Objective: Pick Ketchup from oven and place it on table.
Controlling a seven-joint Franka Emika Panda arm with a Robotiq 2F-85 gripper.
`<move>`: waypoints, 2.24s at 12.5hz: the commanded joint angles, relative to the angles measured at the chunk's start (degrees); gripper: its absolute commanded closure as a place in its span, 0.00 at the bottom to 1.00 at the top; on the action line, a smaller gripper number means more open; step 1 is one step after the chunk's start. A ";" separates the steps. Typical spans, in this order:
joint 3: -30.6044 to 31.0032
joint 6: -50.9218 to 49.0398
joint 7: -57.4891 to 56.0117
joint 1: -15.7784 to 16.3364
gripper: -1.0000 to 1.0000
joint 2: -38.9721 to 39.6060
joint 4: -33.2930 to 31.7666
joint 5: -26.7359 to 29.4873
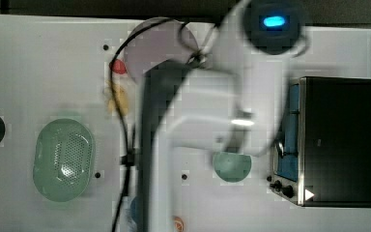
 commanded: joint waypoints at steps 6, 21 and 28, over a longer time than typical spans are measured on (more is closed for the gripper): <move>2.80 17.40 8.34 1.56 0.36 0.84 -19.67 -0.68; 0.00 42.34 13.97 1.13 0.00 4.59 -32.67 -0.56; -1.06 7.75 26.13 1.04 0.00 -10.16 -10.24 -1.05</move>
